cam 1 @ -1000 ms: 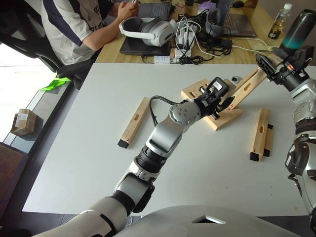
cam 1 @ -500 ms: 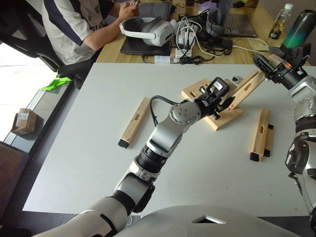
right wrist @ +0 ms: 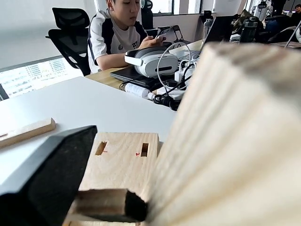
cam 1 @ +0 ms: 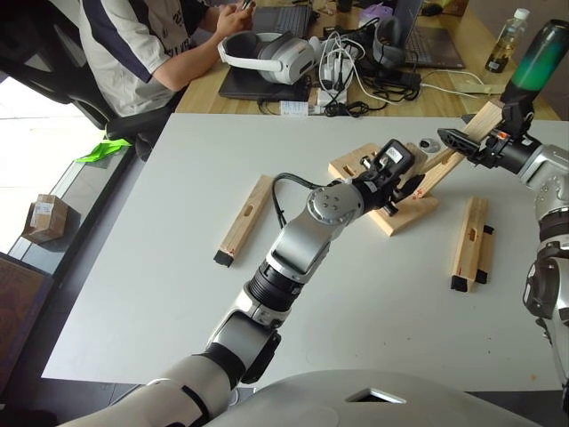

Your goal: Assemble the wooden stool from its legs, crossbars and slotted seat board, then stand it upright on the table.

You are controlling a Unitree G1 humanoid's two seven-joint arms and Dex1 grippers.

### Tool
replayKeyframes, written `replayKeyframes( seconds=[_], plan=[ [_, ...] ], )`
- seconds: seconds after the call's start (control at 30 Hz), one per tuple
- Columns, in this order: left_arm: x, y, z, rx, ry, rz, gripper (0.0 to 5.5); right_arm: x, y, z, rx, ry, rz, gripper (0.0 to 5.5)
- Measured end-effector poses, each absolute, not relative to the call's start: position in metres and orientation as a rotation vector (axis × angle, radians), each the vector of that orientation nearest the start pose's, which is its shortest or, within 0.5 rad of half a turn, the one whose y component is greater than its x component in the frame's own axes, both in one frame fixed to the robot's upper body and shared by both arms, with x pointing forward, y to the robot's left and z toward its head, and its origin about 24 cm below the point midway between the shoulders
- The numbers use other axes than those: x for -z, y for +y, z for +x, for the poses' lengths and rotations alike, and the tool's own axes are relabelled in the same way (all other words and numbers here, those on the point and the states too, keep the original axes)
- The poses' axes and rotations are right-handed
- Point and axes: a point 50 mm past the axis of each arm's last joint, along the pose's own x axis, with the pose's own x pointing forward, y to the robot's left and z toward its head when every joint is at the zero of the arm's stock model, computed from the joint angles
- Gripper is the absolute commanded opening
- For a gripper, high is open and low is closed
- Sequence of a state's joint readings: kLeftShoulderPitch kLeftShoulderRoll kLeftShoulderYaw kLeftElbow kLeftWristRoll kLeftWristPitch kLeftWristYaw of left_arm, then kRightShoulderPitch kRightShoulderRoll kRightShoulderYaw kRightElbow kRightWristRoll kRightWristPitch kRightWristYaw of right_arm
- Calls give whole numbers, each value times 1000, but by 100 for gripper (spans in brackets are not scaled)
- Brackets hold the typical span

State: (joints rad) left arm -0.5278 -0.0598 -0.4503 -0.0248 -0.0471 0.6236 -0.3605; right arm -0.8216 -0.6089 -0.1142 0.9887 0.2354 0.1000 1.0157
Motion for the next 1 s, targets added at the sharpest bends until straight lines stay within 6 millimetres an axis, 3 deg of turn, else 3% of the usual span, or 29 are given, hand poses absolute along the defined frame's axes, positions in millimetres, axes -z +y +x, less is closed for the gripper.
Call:
replayKeyframes(
  seconds=[0.33,1.0],
  plan=[
    [-128,-21,280,928,97,175,203,-127,-269,361,-632,204,-190,413],
    [-128,-20,278,925,88,173,203,-133,-271,359,-637,242,-298,413]
  ],
)
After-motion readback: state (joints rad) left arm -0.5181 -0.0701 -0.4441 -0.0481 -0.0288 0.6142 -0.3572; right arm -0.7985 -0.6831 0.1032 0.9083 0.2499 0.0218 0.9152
